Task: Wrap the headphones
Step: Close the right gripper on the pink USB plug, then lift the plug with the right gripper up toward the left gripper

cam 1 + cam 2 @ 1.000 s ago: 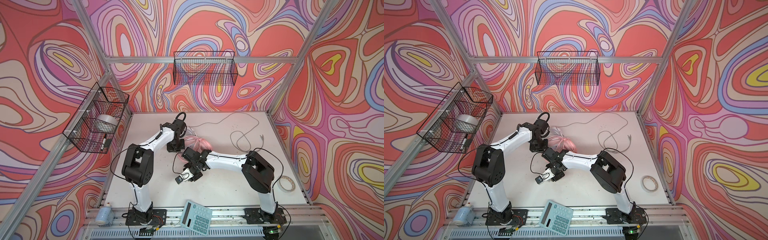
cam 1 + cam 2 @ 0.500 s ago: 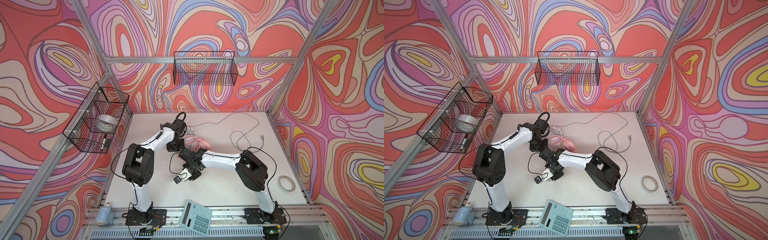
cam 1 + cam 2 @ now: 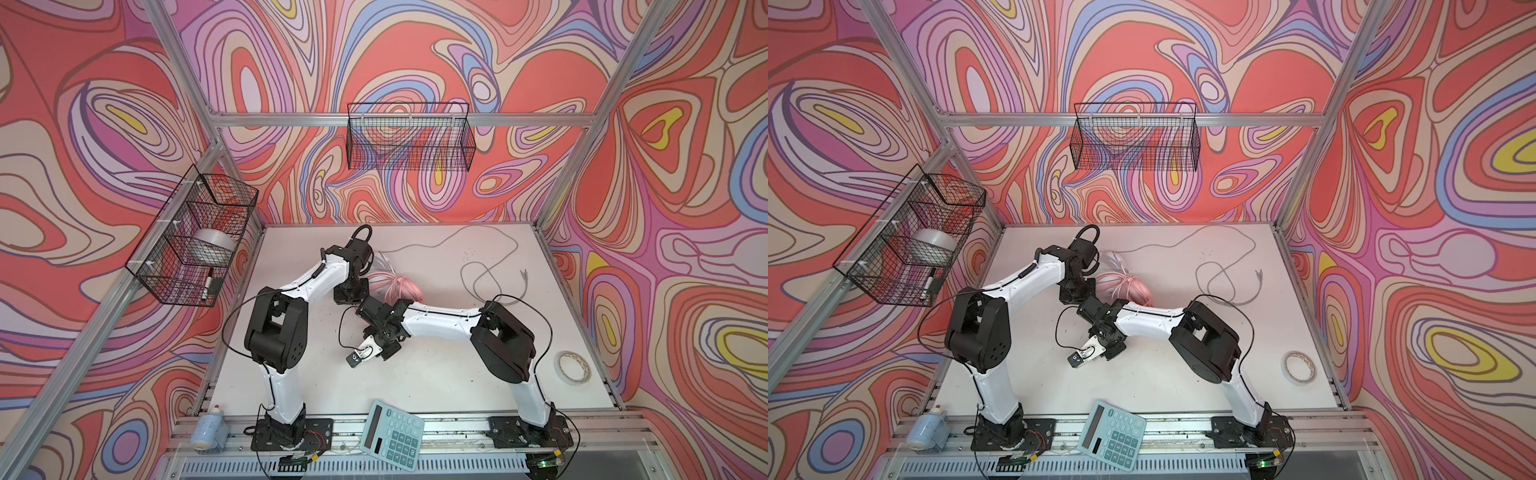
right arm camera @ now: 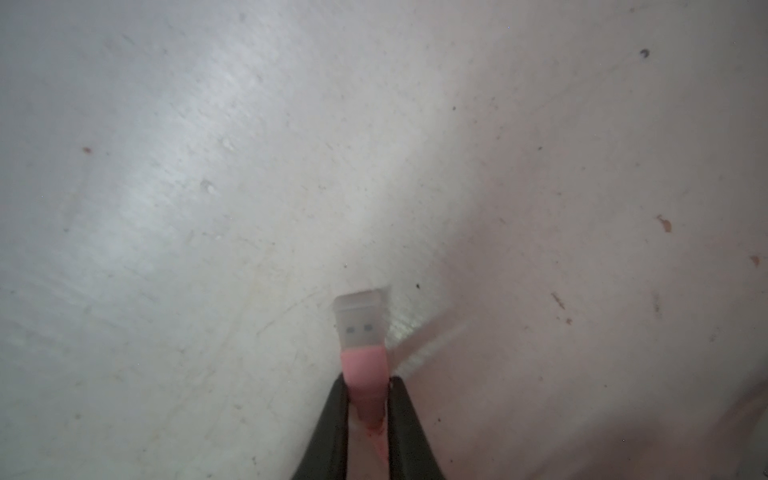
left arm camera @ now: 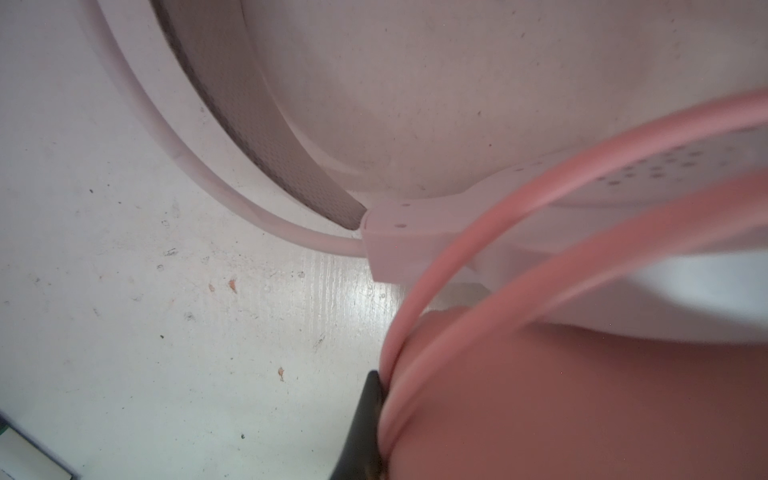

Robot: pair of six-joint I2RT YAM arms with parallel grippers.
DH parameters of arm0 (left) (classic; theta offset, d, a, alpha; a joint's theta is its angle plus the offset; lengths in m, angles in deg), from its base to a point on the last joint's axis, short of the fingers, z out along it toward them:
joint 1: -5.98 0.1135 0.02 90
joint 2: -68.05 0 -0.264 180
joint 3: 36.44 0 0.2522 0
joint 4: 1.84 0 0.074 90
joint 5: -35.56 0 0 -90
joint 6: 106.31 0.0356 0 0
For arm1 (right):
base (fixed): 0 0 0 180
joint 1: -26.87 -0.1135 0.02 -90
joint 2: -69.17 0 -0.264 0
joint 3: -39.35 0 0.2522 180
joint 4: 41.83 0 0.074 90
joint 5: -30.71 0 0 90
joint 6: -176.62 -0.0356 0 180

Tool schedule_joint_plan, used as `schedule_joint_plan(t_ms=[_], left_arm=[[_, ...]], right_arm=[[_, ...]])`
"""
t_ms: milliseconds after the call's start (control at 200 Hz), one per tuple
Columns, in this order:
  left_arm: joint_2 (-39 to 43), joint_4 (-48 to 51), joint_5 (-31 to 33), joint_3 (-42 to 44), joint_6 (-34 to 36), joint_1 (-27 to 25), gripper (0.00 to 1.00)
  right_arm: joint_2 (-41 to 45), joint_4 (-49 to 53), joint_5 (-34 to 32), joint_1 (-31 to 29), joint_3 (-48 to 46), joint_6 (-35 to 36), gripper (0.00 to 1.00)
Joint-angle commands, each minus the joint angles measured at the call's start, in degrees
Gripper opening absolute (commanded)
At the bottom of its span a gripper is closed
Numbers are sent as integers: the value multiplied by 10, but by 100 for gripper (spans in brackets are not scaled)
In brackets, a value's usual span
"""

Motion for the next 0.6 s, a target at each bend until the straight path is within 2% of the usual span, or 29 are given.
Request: schedule_joint_plan(t_ms=[0, 135, 596], left_arm=[[1, 33, -20, 1, 2, -3, 0], [0, 33, -20, 0, 2, -3, 0], [7, 27, -27, 7, -5, -3, 0]], right_arm=[[-17, -15, -1, 0, -37, -19, 6], [3, -39, 23, 1, -55, -38, 0], [85, -66, 94, 29, -84, -112, 0]])
